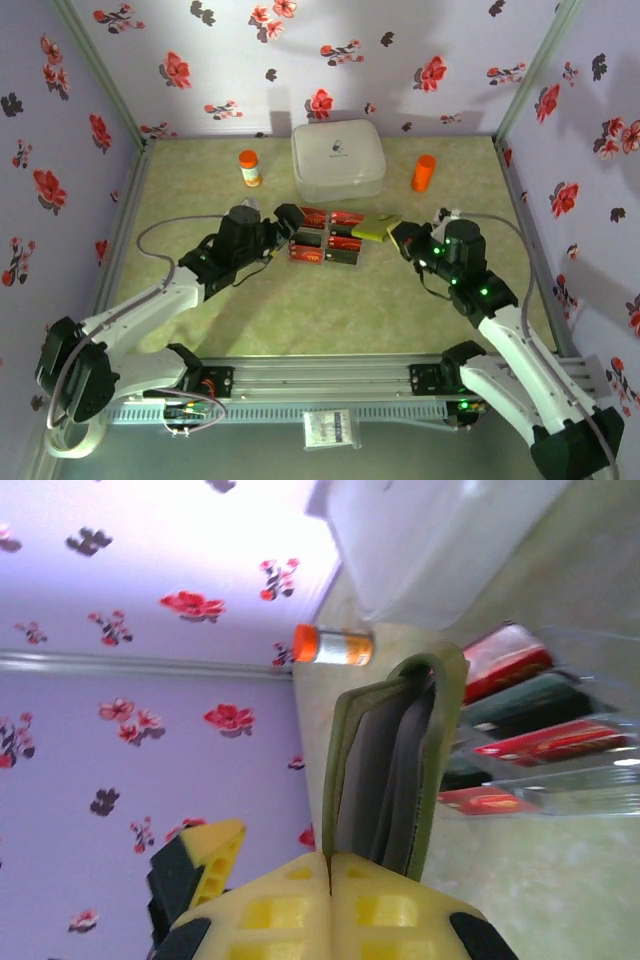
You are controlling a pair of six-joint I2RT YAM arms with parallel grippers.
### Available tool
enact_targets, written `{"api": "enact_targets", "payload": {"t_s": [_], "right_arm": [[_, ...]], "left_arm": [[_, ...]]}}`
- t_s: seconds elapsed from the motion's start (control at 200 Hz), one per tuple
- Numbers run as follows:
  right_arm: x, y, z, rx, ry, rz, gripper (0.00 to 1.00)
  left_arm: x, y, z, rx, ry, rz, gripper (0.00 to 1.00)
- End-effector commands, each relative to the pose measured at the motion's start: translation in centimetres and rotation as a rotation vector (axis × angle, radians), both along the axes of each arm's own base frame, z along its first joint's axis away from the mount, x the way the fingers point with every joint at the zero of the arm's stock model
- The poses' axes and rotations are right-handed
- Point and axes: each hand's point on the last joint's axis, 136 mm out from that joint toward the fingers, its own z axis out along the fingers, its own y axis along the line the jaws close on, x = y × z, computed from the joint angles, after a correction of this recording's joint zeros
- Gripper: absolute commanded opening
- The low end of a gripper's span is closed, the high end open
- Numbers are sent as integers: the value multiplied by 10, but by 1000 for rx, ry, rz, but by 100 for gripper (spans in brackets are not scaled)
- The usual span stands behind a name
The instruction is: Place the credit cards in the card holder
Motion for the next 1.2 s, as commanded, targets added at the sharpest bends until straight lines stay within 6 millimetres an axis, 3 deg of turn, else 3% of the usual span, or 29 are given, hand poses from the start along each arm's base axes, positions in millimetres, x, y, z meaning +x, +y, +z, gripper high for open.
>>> {"api": "enact_targets", "payload": {"t_s": [0.0, 0.215, 0.535, 0.85, 1.1, 1.195], "right_arm": [[11, 21, 53, 56, -146, 8, 0], [17, 64, 75, 66, -201, 68, 0], [14, 96, 73, 79, -206, 121, 0], [6, 84, 50, 70, -178, 87, 0], [3, 85, 39, 72, -160, 91, 0], [3, 84, 37, 72, -157, 90, 0]], "left_arm": [[5, -26, 46, -197, -28, -14, 100], [9, -37, 67, -297, -42, -7, 100], [21, -44, 76, -407, -66, 22, 99], [24, -29, 85, -428, -146, 82, 71], [27, -31, 83, -445, -156, 81, 40], [28, -32, 83, -442, -158, 82, 35]]}}
